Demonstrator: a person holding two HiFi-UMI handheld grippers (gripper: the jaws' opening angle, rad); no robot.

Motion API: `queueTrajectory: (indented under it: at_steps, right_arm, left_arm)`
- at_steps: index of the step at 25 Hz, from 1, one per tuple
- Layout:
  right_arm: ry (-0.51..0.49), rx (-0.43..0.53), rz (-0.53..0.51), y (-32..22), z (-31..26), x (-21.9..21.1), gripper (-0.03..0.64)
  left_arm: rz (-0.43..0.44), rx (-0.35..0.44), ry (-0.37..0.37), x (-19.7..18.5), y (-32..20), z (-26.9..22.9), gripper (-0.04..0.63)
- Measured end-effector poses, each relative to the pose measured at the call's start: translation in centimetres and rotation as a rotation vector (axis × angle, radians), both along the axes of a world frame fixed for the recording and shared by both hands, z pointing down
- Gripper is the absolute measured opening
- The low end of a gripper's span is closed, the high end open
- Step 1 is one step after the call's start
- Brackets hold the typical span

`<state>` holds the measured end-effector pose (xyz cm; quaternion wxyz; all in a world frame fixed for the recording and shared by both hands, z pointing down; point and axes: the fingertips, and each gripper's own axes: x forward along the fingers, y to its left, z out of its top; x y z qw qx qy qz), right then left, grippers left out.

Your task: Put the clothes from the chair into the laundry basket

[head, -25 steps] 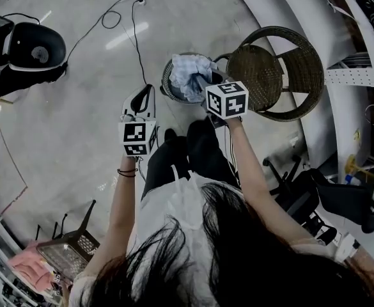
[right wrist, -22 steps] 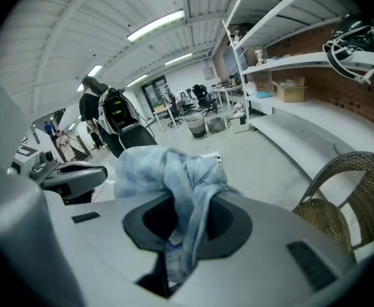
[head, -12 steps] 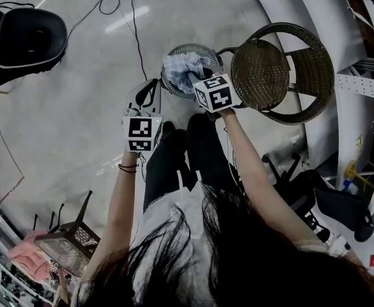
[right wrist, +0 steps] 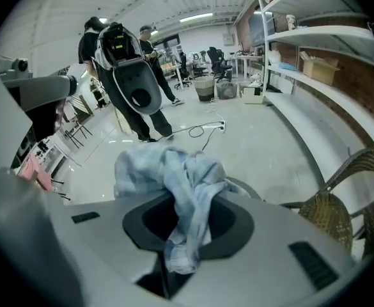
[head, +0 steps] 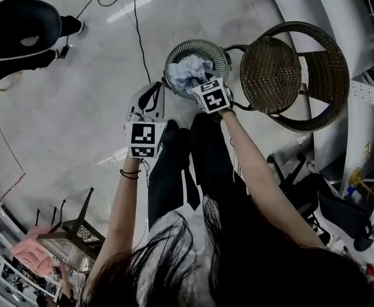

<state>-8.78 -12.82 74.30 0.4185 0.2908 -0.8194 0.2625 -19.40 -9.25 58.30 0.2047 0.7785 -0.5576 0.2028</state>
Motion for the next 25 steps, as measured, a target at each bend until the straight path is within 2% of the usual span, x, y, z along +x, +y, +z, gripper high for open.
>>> queueTrajectory:
  at_steps: [2,3,5,6,11,16,25]
  right_arm:
    - [0.042,-0.025,0.001,0.2,1.7,0.4,0.080]
    - [0.067,-0.045,-0.001,0.4,2.7,0.7,0.109]
    - [0.105,-0.097,-0.003,0.9,4.8,1.3,0.210]
    - [0.115,-0.115,-0.001,1.1,5.8,1.6,0.220]
    - [0.145,-0.119,0.014,0.9,8.6,3.1,0.222]
    - [0.159,-0.138,0.039,0.9,8.5,3.8,0.222]
    - [0.084,-0.097,0.092,0.2,6.5,3.5,0.222]
  left_arm:
    - [0.005,-0.009,-0.002,0.0,-0.1,0.8,0.020]
    - [0.006,-0.014,-0.002,0.0,-0.1,1.3,0.020]
    - [0.006,-0.024,-0.002,0.1,-0.1,2.3,0.020]
    - [0.004,-0.029,-0.001,0.2,-0.1,2.8,0.020]
    - [-0.003,-0.053,0.007,0.2,0.3,4.4,0.020]
    - [0.000,-0.062,0.006,0.4,0.4,5.1,0.020]
    - [0.009,-0.046,0.004,0.7,0.2,4.2,0.020]
